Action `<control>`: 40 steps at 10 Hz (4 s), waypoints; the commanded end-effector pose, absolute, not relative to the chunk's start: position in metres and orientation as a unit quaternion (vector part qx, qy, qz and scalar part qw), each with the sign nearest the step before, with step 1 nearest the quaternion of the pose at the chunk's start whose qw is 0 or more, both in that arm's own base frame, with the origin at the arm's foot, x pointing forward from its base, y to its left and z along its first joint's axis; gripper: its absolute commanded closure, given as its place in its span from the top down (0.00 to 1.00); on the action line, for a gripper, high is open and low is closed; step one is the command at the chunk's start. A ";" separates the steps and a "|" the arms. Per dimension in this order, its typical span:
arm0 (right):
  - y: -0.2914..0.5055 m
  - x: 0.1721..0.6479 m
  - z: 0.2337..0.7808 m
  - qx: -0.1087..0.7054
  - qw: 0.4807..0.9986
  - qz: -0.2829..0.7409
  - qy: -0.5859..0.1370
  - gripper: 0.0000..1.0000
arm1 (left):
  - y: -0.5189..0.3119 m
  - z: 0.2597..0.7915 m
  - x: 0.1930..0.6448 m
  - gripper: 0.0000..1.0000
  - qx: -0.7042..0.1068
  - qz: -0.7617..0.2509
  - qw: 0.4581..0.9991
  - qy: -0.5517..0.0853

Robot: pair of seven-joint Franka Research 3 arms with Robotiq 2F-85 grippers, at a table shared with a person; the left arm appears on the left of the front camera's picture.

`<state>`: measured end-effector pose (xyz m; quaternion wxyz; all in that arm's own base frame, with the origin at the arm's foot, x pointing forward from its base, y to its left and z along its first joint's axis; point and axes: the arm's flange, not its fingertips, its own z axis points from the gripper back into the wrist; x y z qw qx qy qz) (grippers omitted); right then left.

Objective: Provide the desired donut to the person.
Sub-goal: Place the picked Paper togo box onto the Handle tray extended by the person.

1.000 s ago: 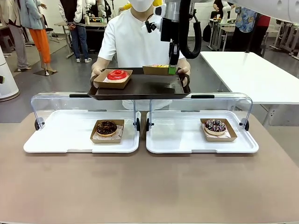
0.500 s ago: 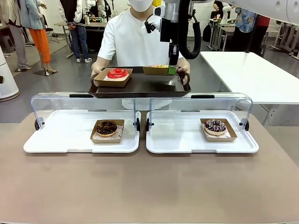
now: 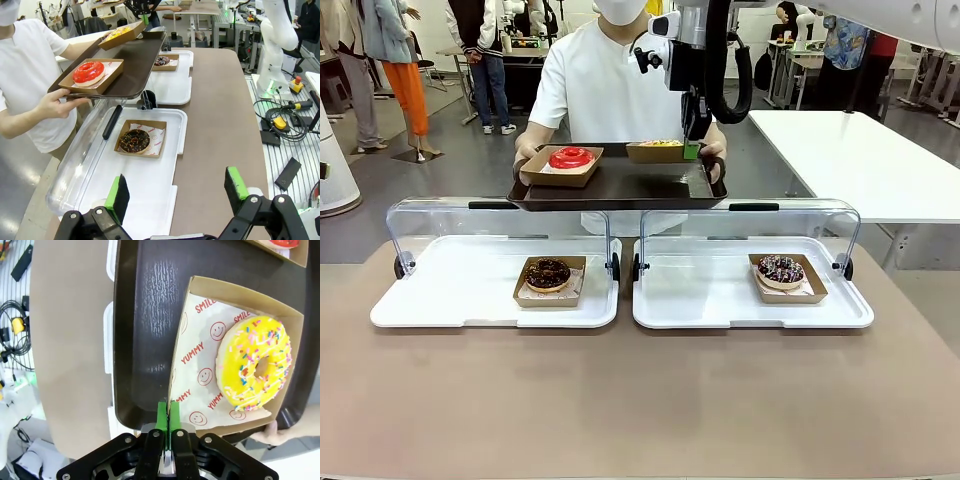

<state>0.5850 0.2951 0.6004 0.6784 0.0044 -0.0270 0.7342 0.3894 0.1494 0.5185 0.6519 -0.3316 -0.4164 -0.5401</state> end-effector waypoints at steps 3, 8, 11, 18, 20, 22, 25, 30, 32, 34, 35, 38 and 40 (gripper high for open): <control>0.292 0.611 0.595 0.029 0.691 0.722 -0.030 0.02 | 0.149 0.520 0.390 1.00 -0.332 -0.538 0.646 -0.427; 0.291 0.620 0.585 0.043 0.687 0.725 -0.021 0.02 | 0.149 0.520 0.390 1.00 -0.332 -0.538 0.646 -0.427; 0.288 0.621 0.583 0.056 0.687 0.724 -0.016 0.22 | 0.149 0.520 0.390 1.00 -0.332 -0.538 0.646 -0.427; 0.290 0.619 0.583 0.061 0.683 0.727 -0.009 0.90 | 0.149 0.520 0.390 1.00 -0.332 -0.538 0.646 -0.427; 0.289 0.618 0.582 0.062 0.682 0.728 -0.007 1.00 | 0.149 0.520 0.390 1.00 -0.332 -0.538 0.646 -0.427; 0.285 0.615 0.584 0.067 0.681 0.729 -0.010 1.00 | 0.149 0.520 0.390 1.00 -0.332 -0.538 0.646 -0.427; 0.266 0.579 0.589 0.058 0.669 0.741 -0.013 1.00 | 0.149 0.520 0.390 1.00 -0.332 -0.538 0.646 -0.427; 0.143 0.515 0.619 0.074 0.688 0.716 -0.095 1.00 | 0.149 0.520 0.390 1.00 -0.332 -0.538 0.646 -0.427; 0.091 0.512 0.625 0.091 0.707 0.686 -0.146 1.00 | 0.149 0.520 0.390 1.00 -0.332 -0.538 0.646 -0.427; 0.066 0.516 0.622 0.111 0.713 0.673 -0.163 1.00 | 0.149 0.520 0.390 1.00 -0.332 -0.538 0.646 -0.427; 0.062 0.515 0.619 0.115 0.713 0.673 -0.161 1.00 | 0.149 0.520 0.390 1.00 -0.332 -0.538 0.646 -0.427; 0.058 0.514 0.614 0.114 0.709 0.678 -0.155 1.00 | 0.149 0.520 0.390 1.00 -0.332 -0.538 0.646 -0.427; 0.056 0.520 0.620 0.113 0.722 0.667 -0.145 1.00 | 0.149 0.520 0.390 1.00 -0.332 -0.538 0.646 -0.427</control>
